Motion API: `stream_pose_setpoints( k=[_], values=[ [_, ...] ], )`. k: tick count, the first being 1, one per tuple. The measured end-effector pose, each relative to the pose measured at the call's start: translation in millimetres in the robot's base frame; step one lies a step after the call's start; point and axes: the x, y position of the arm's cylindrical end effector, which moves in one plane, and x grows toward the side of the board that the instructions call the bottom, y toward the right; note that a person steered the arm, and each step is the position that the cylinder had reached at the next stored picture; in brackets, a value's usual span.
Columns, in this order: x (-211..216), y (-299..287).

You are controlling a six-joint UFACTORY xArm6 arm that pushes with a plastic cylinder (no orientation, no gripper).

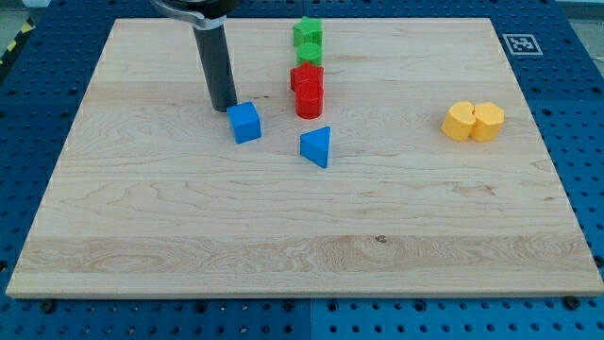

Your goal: Move the blue cube below the blue triangle

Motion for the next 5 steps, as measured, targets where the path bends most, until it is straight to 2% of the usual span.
stream_pose_setpoints(
  k=[1,5],
  values=[
    [13.9,4.8],
    [109.6,98.9]
  ],
)
